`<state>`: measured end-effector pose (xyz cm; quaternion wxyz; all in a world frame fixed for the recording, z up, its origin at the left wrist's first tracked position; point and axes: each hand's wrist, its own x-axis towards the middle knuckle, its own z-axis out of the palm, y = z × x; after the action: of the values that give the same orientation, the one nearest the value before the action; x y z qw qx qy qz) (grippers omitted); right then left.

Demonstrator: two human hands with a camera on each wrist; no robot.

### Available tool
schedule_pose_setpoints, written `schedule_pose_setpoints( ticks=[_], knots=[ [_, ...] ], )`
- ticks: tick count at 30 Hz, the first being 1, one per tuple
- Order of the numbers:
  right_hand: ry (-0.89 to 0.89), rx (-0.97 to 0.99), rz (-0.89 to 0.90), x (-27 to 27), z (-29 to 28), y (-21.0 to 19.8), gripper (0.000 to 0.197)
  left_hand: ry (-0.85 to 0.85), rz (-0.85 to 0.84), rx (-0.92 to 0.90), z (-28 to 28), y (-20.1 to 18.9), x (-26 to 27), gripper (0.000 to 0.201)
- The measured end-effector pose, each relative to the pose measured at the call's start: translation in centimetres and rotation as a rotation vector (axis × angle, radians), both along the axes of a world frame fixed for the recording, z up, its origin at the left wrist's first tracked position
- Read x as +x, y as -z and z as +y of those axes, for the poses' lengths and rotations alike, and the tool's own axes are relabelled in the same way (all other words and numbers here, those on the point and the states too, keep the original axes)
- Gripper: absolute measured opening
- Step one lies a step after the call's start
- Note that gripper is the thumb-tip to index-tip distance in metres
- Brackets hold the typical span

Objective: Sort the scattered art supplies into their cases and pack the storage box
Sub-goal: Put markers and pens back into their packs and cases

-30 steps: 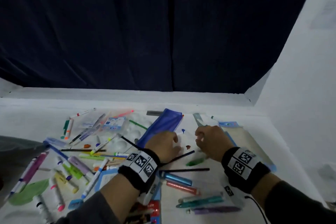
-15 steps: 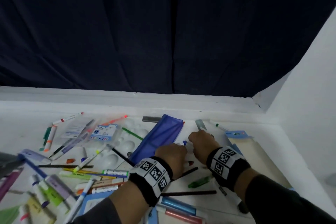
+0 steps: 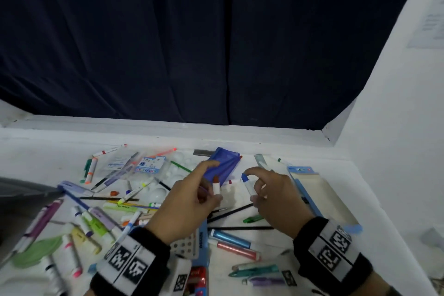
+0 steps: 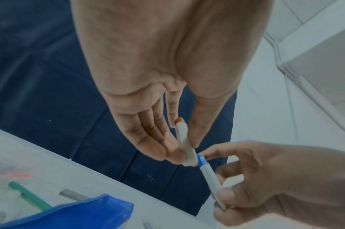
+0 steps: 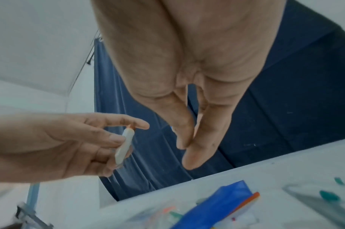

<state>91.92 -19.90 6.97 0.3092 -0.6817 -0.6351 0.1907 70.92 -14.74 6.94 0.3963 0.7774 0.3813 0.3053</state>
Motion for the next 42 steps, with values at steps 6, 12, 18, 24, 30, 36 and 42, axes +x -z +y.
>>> schedule_pose_setpoints(
  ticks=[6, 12, 18, 24, 30, 36, 42],
  knots=[
    [-0.094, -0.038, 0.427, -3.8, -8.1, 0.4, 0.056, -0.076, -0.175, -0.099, -8.4, 0.5, -3.9, 0.041],
    [-0.122, -0.203, 0.664, -7.1, -12.2, 3.7, 0.051, -0.202, -0.184, -0.222, -14.8, 4.8, -8.9, 0.038],
    [-0.173, -0.272, 0.739, -9.8, -14.0, 4.7, 0.048, -0.274, -0.148, -0.227, -17.6, 7.1, -14.0, 0.033],
    [-0.163, -0.264, 0.559, -13.0, -13.7, 5.8, 0.01, -0.245, -0.1, -0.277, -17.8, 7.8, -17.0, 0.023],
    [-0.24, -0.319, 0.428, -16.2, -13.1, 7.2, 0.012, -0.177, 0.014, -0.27, -16.5, 8.4, -17.1, 0.024],
    [-0.28, -0.365, 0.338, -17.8, -12.4, 8.3, 0.013, -0.087, 0.217, -0.084, -15.2, 8.5, -16.7, 0.024],
    [-0.269, -0.261, 0.261, -18.3, -11.9, 9.1, 0.018, -0.043, 0.478, 0.068, -14.5, 8.5, -16.4, 0.032]
  ],
)
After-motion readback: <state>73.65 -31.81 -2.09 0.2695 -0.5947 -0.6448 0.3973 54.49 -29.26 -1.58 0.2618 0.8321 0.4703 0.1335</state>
